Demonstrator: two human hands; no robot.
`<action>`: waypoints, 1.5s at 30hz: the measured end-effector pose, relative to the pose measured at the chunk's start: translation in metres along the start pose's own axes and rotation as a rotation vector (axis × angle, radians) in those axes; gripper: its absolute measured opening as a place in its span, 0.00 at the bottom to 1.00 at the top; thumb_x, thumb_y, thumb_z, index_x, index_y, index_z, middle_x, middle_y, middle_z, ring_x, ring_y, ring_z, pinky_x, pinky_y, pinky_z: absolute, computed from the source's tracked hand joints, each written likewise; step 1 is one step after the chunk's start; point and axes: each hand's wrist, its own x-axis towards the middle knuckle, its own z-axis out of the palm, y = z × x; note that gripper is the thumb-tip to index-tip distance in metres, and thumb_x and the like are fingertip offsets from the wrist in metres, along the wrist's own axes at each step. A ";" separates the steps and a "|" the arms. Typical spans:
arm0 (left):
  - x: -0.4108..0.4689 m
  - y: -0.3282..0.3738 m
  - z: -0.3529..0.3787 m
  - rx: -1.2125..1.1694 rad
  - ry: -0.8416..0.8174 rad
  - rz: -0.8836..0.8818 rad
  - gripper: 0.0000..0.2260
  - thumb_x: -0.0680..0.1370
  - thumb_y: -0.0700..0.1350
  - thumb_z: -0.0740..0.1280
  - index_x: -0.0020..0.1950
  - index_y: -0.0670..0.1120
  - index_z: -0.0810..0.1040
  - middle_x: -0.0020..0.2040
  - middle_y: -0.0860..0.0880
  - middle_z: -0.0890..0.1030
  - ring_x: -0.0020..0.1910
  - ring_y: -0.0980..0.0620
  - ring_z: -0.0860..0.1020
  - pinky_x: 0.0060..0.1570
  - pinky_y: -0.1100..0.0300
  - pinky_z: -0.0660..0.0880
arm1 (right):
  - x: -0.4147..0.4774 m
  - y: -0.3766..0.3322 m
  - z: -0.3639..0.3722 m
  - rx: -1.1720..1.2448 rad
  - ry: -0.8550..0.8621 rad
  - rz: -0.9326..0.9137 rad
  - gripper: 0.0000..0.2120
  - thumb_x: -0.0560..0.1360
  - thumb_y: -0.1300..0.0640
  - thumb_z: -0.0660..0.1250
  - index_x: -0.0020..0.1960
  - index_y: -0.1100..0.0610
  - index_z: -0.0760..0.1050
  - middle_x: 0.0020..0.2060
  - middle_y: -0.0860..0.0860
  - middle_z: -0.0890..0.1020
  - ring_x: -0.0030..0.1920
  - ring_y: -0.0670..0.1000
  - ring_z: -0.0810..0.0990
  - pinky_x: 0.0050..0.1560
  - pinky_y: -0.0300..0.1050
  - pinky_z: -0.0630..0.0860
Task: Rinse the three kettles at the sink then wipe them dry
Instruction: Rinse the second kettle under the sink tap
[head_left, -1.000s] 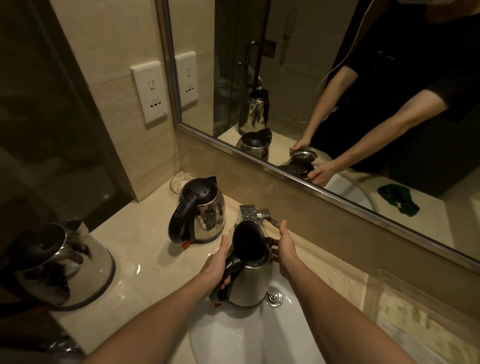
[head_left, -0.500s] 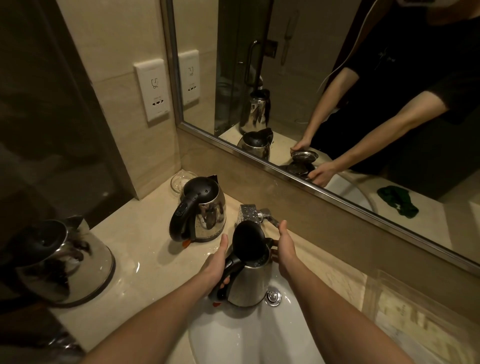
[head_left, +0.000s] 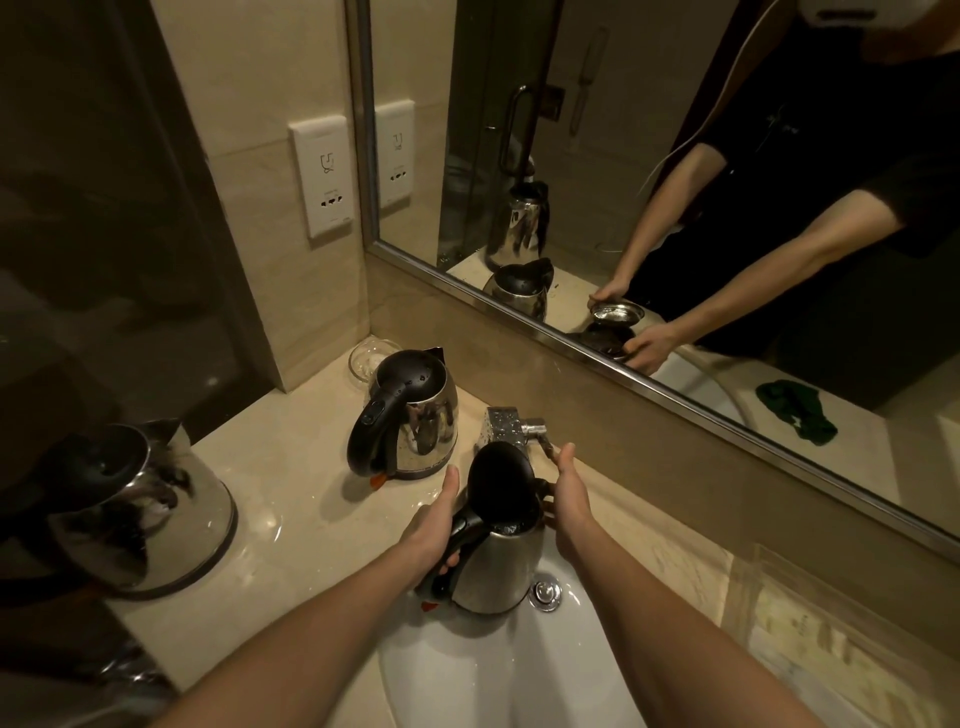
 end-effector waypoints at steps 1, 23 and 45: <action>0.001 -0.002 0.000 0.000 -0.003 0.008 0.47 0.65 0.81 0.42 0.46 0.43 0.82 0.24 0.47 0.72 0.23 0.50 0.72 0.31 0.59 0.71 | 0.000 0.000 -0.001 0.002 -0.019 -0.002 0.36 0.76 0.29 0.47 0.76 0.49 0.62 0.71 0.59 0.70 0.70 0.61 0.68 0.71 0.61 0.63; -0.029 -0.020 0.012 -0.060 0.008 0.006 0.41 0.71 0.80 0.45 0.40 0.45 0.78 0.25 0.46 0.72 0.21 0.50 0.71 0.25 0.61 0.68 | -0.064 -0.001 -0.036 -0.231 -0.386 -0.048 0.40 0.64 0.32 0.68 0.74 0.36 0.59 0.72 0.53 0.67 0.71 0.58 0.65 0.62 0.53 0.66; -0.101 -0.036 -0.026 -0.066 0.077 0.045 0.39 0.64 0.80 0.44 0.32 0.45 0.73 0.24 0.47 0.71 0.22 0.51 0.70 0.29 0.60 0.68 | -0.098 0.016 -0.003 -0.241 -0.179 -0.117 0.18 0.76 0.64 0.65 0.57 0.42 0.76 0.60 0.55 0.77 0.61 0.57 0.74 0.62 0.59 0.71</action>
